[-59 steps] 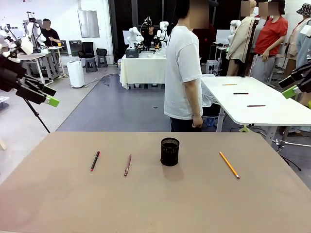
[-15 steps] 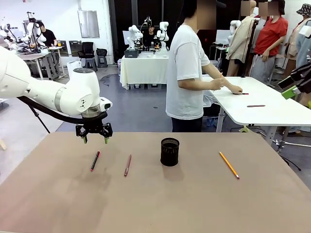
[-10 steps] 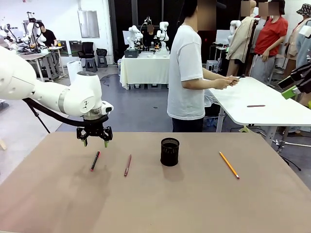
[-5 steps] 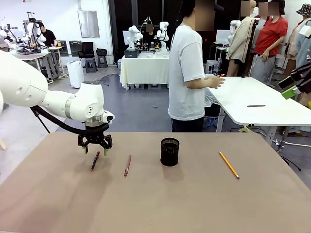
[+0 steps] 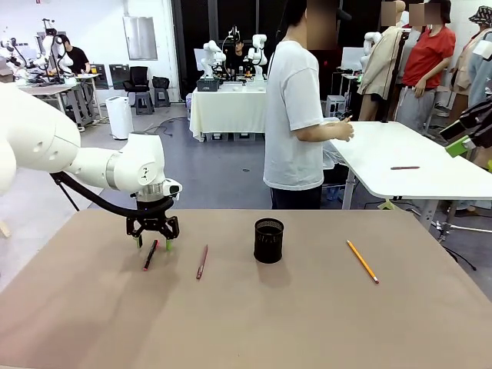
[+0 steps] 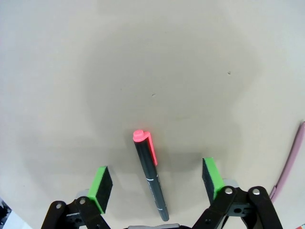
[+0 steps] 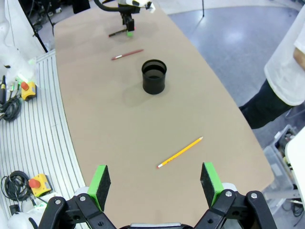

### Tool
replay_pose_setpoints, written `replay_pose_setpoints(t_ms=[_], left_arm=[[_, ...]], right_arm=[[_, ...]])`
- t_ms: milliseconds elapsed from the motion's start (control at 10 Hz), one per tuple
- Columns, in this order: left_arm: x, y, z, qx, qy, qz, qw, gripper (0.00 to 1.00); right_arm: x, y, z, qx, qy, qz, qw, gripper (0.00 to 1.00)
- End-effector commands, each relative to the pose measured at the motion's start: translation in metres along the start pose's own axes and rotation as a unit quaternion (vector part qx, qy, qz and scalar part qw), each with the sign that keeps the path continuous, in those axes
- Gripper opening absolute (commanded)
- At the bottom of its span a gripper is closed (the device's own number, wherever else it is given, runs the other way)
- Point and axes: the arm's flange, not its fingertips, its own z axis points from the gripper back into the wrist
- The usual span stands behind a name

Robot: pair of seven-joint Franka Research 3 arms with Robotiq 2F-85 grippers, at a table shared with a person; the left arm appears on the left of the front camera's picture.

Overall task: Place the pens into the pen holder.
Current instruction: Pick up a writing instrument from the table and place it into the Pen holder.

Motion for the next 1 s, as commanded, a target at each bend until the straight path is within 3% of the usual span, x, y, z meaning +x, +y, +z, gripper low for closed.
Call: replay_pose_setpoints(t_ms=[0, 400, 900], left_arm=[[0.0042, 0.0036, 0.0037, 0.0, 0.006, -0.001, 1.0, 0.74], [0.003, 0.0051, 0.0016, -0.006, -0.004, 0.009, 1.0, 0.0], [-0.0009, 0.0109, 0.0035, -0.008, -0.008, 0.025, 1.0, 0.0]], right_arm=[[0.0004, 0.0002, 0.0004, 0.003, -0.008, 0.004, 1.0, 1.0], [0.0004, 0.0002, 0.0004, 0.003, -0.008, 0.004, 1.0, 1.0], [0.0004, 0.0002, 0.0004, 0.003, -0.008, 0.004, 1.0, 1.0]])
